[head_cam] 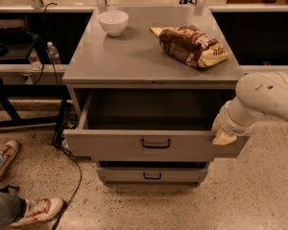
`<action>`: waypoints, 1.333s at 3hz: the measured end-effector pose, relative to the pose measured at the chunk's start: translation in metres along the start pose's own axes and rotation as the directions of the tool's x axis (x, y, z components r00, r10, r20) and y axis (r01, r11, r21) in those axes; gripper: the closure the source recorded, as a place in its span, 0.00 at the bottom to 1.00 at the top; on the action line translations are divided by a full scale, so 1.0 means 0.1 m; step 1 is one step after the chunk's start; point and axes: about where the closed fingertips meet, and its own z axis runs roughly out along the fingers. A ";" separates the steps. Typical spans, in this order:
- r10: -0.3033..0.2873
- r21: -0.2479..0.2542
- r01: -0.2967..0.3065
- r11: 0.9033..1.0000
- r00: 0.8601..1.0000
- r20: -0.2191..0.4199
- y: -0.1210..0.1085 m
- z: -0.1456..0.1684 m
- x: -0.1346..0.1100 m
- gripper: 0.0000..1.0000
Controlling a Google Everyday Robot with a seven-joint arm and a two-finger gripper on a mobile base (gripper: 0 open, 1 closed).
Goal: Open top drawer
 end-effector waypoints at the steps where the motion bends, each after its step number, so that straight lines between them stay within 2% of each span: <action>1: 0.000 0.000 0.000 1.000 1.000 0.000 0.00 0.00 0.00 0.98; 2: 0.000 0.000 0.000 1.000 1.000 0.000 0.00 0.00 0.00 0.75; 3: 0.000 -0.001 0.000 1.000 1.000 0.000 0.00 0.00 0.00 0.44; 4: 0.000 -0.001 0.000 1.000 1.000 0.000 0.00 0.00 0.00 0.21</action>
Offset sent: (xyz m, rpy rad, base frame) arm 0.0000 0.0000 0.0004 0.0000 0.0000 0.0000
